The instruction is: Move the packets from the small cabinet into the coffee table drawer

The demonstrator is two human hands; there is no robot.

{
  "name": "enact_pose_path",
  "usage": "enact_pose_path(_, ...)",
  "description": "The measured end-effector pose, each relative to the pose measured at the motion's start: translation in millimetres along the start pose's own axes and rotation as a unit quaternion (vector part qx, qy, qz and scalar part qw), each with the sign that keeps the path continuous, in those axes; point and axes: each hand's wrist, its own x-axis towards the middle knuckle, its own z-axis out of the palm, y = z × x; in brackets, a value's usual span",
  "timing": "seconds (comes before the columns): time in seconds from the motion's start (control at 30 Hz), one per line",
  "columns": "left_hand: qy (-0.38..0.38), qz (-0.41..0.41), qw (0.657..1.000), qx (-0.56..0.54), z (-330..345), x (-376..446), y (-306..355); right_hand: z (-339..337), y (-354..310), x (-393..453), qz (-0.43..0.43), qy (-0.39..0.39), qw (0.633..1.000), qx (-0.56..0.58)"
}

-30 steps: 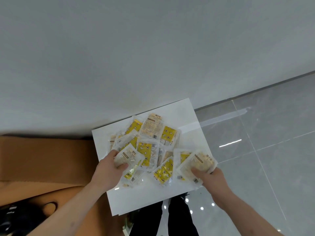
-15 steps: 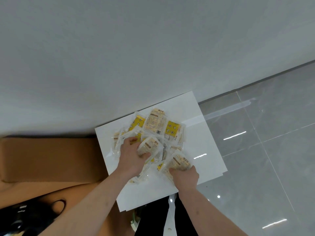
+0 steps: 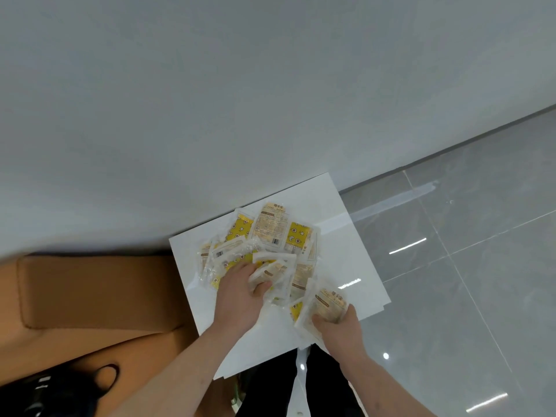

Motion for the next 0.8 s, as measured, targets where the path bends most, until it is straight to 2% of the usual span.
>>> enact_pose_path(0.13, 0.014, -0.005, 0.996, -0.089, -29.7, -31.9, 16.1, -22.1, -12.7, -32.6, -0.020, -0.011, 0.999, 0.025)
enact_pose_path(0.5, -0.050, 0.007, 0.988, -0.149, -143.6, -145.1, 97.4, -118.6, -72.9, -212.4, -0.137, -0.026, 0.989, 0.047)
enact_pose_path(0.67, -0.107, 0.049, 0.984, -0.137, -176.2, -186.0, 126.3, -150.0, -60.5, -285.3, -0.169, 0.007, 0.982, 0.079)
enact_pose_path(0.8, -0.112, 0.086, 0.983, -0.120, -187.5, -217.8, 142.3, -170.2, -39.7, -321.4, -0.192, 0.037, 0.975, 0.109)
